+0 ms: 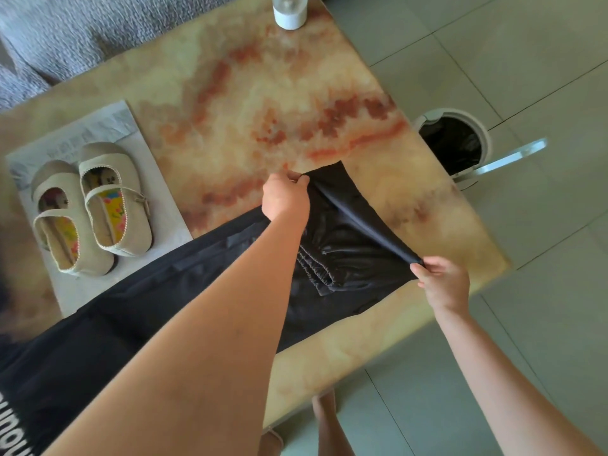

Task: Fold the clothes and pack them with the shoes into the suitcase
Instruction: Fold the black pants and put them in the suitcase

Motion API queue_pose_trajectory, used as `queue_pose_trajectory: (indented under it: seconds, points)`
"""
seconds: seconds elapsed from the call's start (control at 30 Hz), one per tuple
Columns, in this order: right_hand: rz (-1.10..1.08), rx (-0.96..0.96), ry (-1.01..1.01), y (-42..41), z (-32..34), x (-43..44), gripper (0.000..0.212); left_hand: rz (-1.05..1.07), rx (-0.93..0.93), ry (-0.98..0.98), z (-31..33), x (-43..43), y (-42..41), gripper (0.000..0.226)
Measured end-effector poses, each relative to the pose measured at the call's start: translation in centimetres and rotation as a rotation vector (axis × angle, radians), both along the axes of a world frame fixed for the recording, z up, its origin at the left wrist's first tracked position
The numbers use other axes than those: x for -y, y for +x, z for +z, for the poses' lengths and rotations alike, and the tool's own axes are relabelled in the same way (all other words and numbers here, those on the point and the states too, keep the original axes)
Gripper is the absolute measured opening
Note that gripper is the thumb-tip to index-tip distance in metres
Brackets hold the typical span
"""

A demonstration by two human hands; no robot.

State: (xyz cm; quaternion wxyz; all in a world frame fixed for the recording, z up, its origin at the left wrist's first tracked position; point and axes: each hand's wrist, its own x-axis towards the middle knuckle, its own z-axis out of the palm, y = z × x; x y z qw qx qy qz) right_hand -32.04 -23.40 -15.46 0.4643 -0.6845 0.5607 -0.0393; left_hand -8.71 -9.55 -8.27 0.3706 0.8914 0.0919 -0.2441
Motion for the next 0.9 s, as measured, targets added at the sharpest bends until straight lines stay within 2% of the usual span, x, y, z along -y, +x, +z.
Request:
queue_pose_trajectory:
  seconds: [0.1, 0.2, 0.27, 0.33, 0.43, 0.47, 0.53, 0.6, 0.67, 0.73, 0.83, 0.9]
  points:
    - [0.019, -0.012, 0.008, -0.4, 0.0, 0.1, 0.025, -0.062, -0.027, 0.009, -0.3, -0.4, 0.8, 0.014]
    - [0.053, 0.001, 0.018, -0.1, 0.2, 0.2, 0.029, -0.227, -0.009, 0.028, -0.9, -0.5, -0.4, 0.035]
    - [0.067, 0.021, 0.01, 0.4, 0.5, 0.4, 0.039, -0.378, 0.146, 0.116, -1.2, -1.2, -1.8, 0.049]
    - [0.132, -0.019, -0.132, 1.0, 1.0, 0.3, 0.053, -0.531, 0.359, 0.156, -1.1, -2.6, -3.7, 0.057]
    - [0.334, 0.044, -0.404, 2.4, 2.8, -1.4, 0.053, -0.84, 0.61, 0.048, -2.2, -5.0, -7.4, 0.05]
    - [0.456, 0.089, -0.457, 2.7, 3.1, -2.3, 0.05, -0.997, 0.639, 0.093, -2.8, -5.9, -8.7, 0.044]
    - [0.748, 0.066, -0.5, 2.9, 2.6, -4.4, 0.045, -1.213, 0.493, 0.273, -3.4, -7.7, -10.8, 0.046]
    - [0.848, -0.012, -0.495, 2.4, 1.6, -5.8, 0.04, -1.244, 0.354, 0.359, -4.0, -8.9, -11.2, 0.05]
    - [0.708, 0.037, -0.51, 2.6, 1.6, -5.9, 0.039, -1.239, 0.357, 0.389, -3.6, -9.2, -10.8, 0.05]
    - [0.473, 0.072, -0.491, 3.6, 2.8, -5.2, 0.045, -1.209, 0.358, 0.397, -3.0, -9.4, -10.5, 0.05]
    - [0.153, -0.013, -0.129, 4.8, 2.5, -2.4, 0.062, -1.27, 0.291, 0.417, -2.8, -10.2, -10.6, 0.052]
    - [0.198, -0.061, 0.016, 5.2, 2.2, -1.3, 0.06, -1.288, 0.319, 0.44, -2.8, -10.6, -10.9, 0.053]
